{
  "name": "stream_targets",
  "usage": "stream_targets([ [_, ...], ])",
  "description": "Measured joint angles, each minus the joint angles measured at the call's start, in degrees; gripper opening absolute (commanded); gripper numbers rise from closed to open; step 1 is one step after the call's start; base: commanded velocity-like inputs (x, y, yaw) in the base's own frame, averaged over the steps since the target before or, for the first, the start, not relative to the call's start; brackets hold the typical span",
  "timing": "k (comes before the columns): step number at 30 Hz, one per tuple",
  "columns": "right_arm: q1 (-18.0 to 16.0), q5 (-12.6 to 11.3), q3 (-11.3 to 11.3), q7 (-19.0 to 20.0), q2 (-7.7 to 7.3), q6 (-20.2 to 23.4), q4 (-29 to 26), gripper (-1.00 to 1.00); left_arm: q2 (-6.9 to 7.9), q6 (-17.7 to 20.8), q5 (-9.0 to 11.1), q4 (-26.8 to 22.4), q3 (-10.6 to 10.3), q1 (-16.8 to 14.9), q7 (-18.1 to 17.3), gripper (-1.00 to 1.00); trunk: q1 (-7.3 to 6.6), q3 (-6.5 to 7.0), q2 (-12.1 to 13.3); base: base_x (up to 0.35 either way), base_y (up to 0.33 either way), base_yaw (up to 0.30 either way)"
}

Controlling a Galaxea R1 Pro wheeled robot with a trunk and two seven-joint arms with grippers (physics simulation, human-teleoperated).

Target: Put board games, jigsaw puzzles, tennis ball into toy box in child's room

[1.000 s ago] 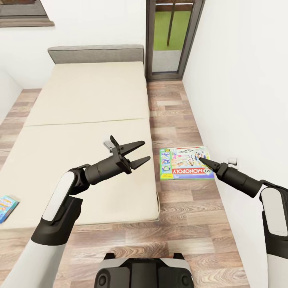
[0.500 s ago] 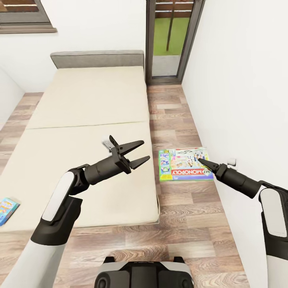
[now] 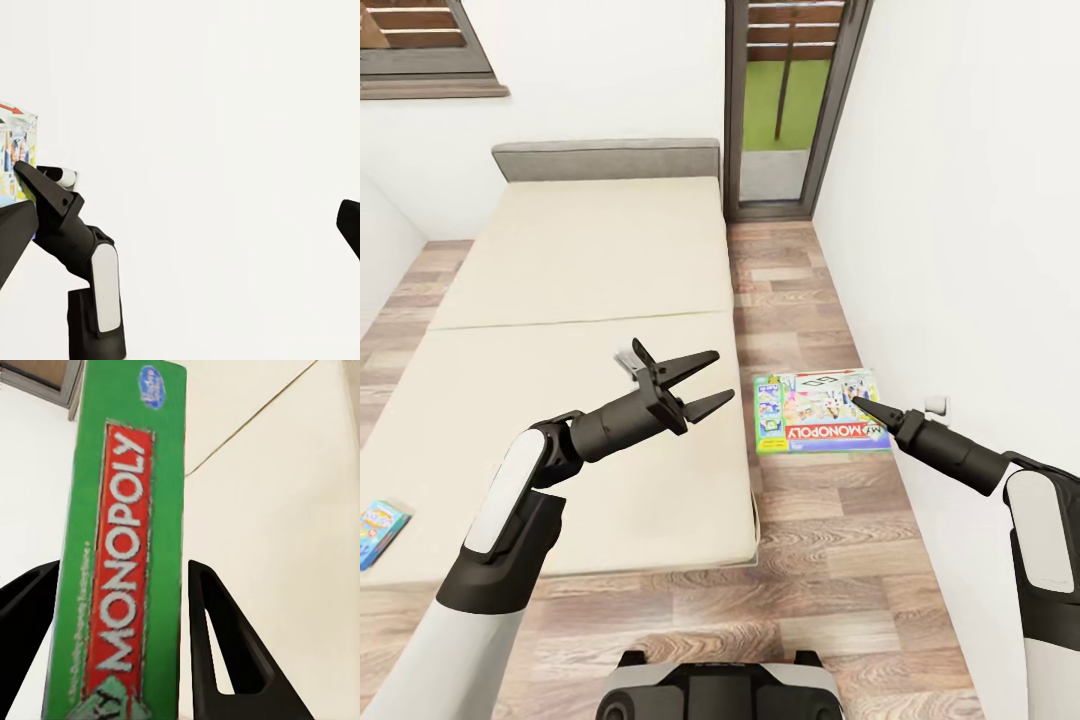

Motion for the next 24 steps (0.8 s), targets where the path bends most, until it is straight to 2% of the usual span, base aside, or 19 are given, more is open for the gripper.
stream_targets([
  [24, 0.01, 0.01, 0.07, -0.01, 0.01, -0.03, 0.00, -1.00, 0.01, -0.07, -0.01, 0.03, -0.01, 0.01, 0.06, 1.00, 0.00, 2.24, 0.00, 0.000, 0.000, 0.000],
])
